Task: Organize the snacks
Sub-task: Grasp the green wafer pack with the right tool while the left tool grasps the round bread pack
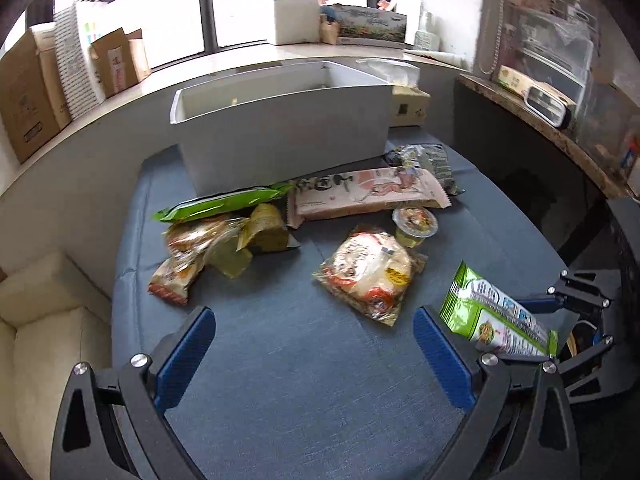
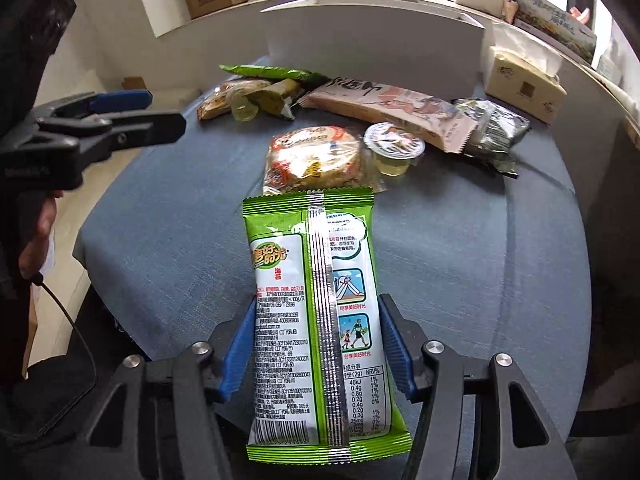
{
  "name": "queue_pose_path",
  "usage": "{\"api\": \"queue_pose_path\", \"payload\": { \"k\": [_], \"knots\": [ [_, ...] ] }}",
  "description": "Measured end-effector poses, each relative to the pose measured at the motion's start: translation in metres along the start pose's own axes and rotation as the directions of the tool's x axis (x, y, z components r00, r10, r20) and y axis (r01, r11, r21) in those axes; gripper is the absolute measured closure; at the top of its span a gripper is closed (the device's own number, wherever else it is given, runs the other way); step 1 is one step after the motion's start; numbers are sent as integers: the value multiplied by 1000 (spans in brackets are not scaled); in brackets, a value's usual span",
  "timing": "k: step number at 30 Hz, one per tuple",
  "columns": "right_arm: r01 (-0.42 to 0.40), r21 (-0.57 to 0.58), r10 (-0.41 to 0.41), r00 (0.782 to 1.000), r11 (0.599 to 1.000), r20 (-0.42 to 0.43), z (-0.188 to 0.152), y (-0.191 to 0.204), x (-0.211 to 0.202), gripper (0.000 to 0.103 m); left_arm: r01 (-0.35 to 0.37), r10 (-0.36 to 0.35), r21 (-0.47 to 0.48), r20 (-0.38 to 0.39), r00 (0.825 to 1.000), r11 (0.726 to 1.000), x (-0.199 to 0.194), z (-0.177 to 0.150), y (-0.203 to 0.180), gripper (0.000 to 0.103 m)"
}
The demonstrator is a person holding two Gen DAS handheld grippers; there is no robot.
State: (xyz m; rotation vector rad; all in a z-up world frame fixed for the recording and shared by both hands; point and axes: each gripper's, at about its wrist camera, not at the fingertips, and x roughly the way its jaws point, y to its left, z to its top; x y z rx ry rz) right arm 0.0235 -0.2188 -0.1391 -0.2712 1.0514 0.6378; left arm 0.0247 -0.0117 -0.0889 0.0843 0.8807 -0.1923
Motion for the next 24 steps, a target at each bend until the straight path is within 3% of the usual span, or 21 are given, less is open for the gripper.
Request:
{"api": "queue_pose_path", "payload": {
  "k": [3,10,17,20,22,24],
  "knots": [
    [-7,77,3,999,997,47,-5,-22,-21,40,77,-75,77,-31,997,994,21,11,-15,2],
    [15,245,-43,993,969,111,-16,-68,-49,40,146,-115,260,-128,985,955,73,32,-43,2],
    [15,295,-56,990,956,132,-19,-85,-55,40,262,-205,234,-243,948,936,120,41,-32,2],
    [17,302,-60,990,953,131,-19,-87,-54,40,229,-171,256,-231,958,939,128,39,-33,5],
    [19,304,-61,990,953,128,-18,-88,-53,40,226,-176,284,-189,966,932,122,36,-35,20],
    [19,303,-60,990,953,129,-17,-88,-53,40,216,-167,296,-182,969,930,118,33,-41,26]
  ]
}}
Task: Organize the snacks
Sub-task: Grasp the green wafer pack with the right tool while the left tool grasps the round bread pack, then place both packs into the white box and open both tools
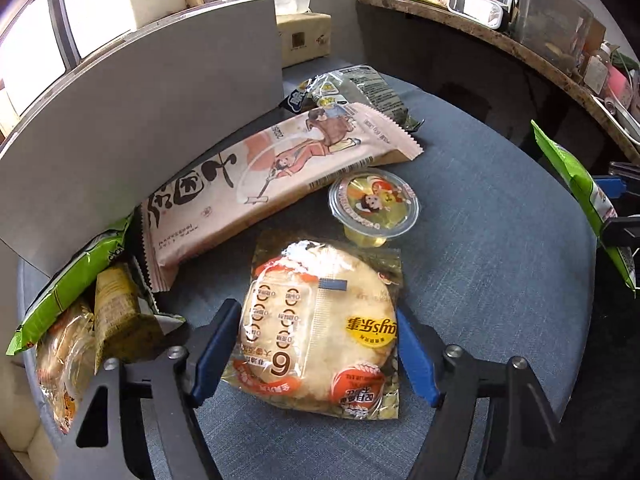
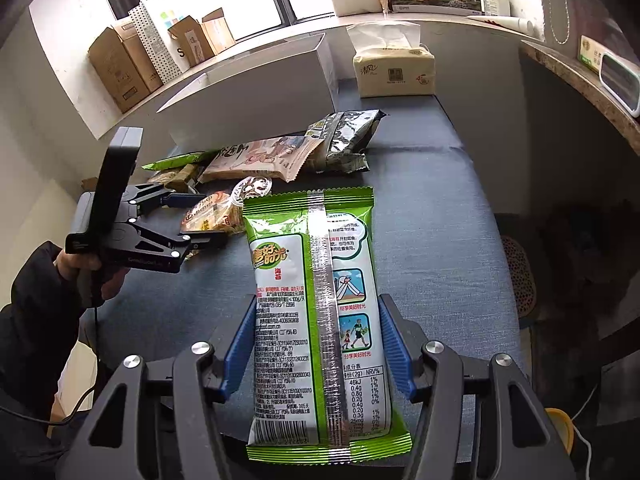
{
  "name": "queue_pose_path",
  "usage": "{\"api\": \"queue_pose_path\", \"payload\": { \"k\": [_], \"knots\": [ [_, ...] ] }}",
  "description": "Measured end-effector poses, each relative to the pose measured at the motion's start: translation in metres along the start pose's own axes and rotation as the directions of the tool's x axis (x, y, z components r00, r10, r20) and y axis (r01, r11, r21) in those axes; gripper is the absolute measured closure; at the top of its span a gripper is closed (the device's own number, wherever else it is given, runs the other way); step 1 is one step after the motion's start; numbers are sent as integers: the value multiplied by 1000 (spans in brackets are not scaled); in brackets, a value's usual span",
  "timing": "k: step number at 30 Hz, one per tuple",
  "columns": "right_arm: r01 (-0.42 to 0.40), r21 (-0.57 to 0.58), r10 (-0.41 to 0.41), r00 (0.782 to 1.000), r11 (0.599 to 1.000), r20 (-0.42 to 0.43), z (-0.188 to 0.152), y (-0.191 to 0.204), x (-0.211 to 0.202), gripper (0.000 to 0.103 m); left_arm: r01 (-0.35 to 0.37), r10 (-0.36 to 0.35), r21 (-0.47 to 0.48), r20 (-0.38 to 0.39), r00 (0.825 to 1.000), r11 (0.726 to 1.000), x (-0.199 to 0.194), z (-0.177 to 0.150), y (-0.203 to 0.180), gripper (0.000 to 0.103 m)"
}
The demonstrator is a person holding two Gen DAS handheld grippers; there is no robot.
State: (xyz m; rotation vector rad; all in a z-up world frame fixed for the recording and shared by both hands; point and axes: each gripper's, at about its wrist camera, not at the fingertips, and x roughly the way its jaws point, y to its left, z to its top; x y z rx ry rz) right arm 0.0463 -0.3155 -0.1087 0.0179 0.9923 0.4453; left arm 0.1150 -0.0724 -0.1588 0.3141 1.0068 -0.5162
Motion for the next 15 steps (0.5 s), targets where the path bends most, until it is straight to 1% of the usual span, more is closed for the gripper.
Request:
{"api": "queue_pose_path", "payload": {
  "k": [2,4,6,9,10,12,15],
  "knots": [
    [-3,-2,3,1000,1000,1,1,2,1,40,-2,2,6,9,1000,1000,-4,-3,-5,27],
    [-4,-6,4,1000,1000,7,3,4,0,40,-22,22,-15,17,1000,1000,-10,-7,-7,27],
    [-10,-11,10,1000,1000,11,4,6,-2,40,-34,36,-56,35,999,998,-22,-14,-6,27],
    [-18,-18,18,1000,1000,14,7,9,-3,40,-37,49,-129,91,995,991,-47,-21,-1,27],
    [-26,-19,26,1000,999,16,9,9,-3,40,-42,59,-155,106,993,987,-57,-23,2,27],
    [-39,-26,39,999,999,22,15,11,-2,40,-72,102,-212,133,986,975,-79,-27,9,27],
    [-50,-56,53,998,997,42,31,18,-1,40,-97,153,-289,180,972,953,-113,-26,22,27]
  ]
}}
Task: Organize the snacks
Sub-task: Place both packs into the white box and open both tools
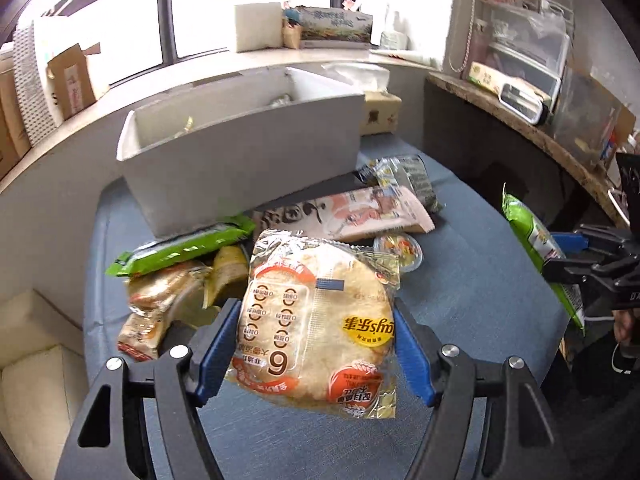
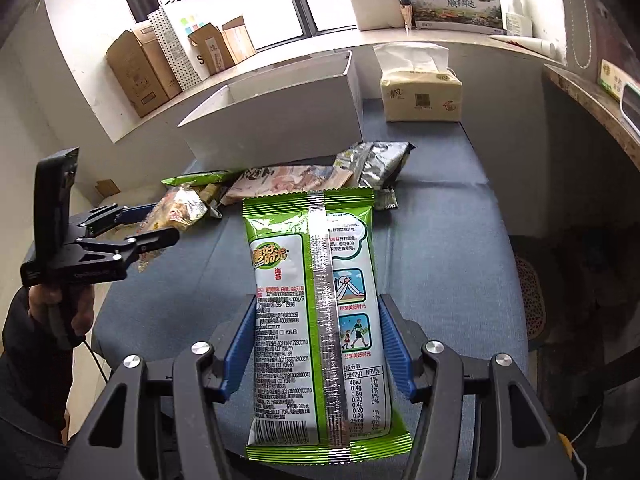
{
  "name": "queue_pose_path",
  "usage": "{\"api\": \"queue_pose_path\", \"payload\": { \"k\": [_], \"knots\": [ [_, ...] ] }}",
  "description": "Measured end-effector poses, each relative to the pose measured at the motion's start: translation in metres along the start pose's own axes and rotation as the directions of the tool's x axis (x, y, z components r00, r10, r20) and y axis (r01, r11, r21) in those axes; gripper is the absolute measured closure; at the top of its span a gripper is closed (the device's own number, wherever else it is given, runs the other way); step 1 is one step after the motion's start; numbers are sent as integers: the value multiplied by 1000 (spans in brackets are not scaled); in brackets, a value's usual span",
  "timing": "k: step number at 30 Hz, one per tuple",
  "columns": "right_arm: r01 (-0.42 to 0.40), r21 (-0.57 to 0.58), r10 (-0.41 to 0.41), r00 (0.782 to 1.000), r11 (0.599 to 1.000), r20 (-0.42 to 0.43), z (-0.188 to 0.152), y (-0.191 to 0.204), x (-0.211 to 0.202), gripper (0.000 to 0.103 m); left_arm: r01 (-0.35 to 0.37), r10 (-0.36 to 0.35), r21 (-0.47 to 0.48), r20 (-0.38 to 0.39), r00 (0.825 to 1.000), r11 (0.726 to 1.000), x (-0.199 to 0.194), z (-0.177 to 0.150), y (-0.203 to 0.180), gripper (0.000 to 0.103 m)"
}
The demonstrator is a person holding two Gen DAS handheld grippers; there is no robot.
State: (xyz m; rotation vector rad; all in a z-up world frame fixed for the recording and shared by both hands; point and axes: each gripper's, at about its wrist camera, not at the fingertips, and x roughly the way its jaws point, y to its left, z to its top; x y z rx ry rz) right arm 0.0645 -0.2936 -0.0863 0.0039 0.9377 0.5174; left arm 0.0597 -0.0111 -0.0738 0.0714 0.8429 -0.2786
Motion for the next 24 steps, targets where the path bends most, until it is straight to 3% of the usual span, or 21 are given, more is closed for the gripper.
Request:
{"api": "queue_pose_path", "payload": {
  "k": [6,11,18,24],
  "knots": [
    [-34,-93,43,995,995,91,63,24,1,40,-40,58,-137,131,990,990,-48,51,39,27],
    [-59,-155,85,982,986,169,133,42,8,40,-66,103,-177,207,973,982,-55,108,63,27],
    [-95,-112,114,977,989,181,233,56,56,40,-122,158,-195,180,971,973,0,188,99,27],
    [-89,-69,98,986,994,139,281,58,110,40,-152,187,-217,152,970,964,53,206,125,26]
  ]
}}
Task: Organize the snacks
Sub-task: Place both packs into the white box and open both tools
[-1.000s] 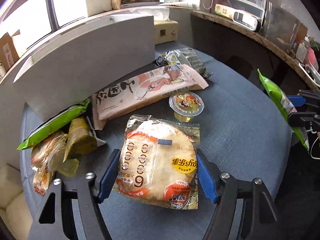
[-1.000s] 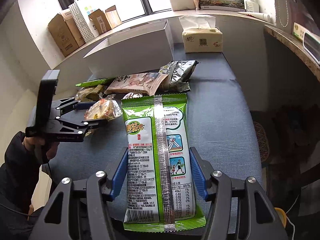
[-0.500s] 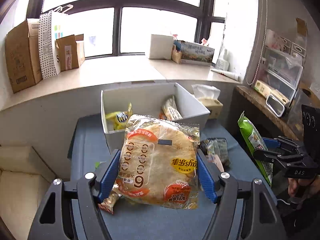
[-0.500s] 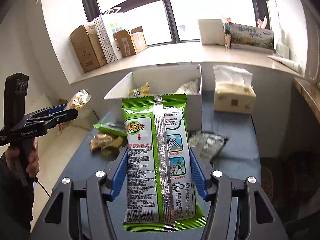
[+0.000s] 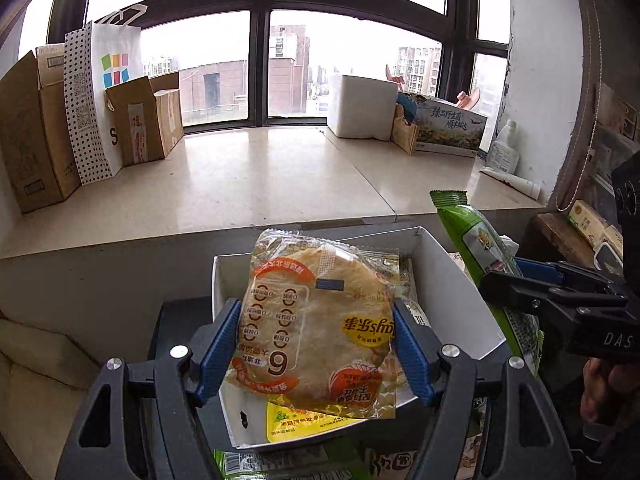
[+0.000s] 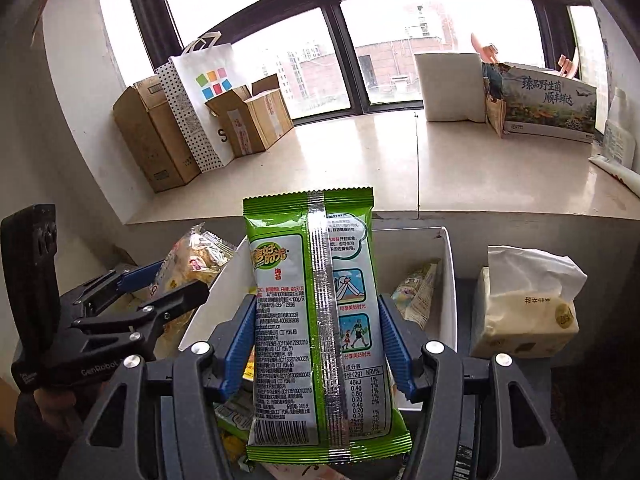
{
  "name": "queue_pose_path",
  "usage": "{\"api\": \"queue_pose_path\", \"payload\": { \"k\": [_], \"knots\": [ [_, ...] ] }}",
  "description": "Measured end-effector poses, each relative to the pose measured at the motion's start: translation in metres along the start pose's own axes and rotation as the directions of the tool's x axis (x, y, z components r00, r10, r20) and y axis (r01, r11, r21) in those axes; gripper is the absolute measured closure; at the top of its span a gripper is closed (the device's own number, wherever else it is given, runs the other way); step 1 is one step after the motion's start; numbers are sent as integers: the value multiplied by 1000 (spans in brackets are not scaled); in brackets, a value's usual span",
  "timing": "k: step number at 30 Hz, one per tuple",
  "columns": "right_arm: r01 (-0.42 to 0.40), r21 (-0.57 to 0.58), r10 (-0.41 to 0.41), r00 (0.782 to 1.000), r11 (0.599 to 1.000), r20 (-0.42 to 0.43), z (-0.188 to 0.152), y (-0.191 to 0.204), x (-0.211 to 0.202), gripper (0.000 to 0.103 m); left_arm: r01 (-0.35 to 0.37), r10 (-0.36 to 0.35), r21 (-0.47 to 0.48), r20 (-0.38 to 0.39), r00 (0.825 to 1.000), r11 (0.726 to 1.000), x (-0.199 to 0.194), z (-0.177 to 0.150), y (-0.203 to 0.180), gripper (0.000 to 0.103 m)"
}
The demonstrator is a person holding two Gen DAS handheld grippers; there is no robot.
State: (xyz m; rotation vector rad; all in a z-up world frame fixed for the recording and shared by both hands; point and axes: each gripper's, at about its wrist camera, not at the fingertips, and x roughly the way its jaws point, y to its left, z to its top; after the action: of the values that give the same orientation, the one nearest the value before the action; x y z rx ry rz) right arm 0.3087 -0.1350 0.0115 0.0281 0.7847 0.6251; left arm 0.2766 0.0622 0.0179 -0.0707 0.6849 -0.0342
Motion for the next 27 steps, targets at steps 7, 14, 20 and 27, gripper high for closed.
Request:
{"api": "queue_pose_path", "payload": {
  "k": [7,14,20,27],
  "knots": [
    [113,-21,-114,993,993,-39,20,-9,45,5,-78,79,15,-92,993,997,44,-5,13,11],
    [116,1,-116,993,993,-31,8,-23,34,0,-85,85,6,-90,992,996,34,-18,23,8],
    [90,19,-91,996,996,13,-9,-21,5,0,-98,99,35,-38,994,995,-1,-20,10,8],
    [47,-12,-46,994,999,104,-41,-7,-57,0,-74,62,106,115,991,992,-90,-33,-23,3]
  ]
}}
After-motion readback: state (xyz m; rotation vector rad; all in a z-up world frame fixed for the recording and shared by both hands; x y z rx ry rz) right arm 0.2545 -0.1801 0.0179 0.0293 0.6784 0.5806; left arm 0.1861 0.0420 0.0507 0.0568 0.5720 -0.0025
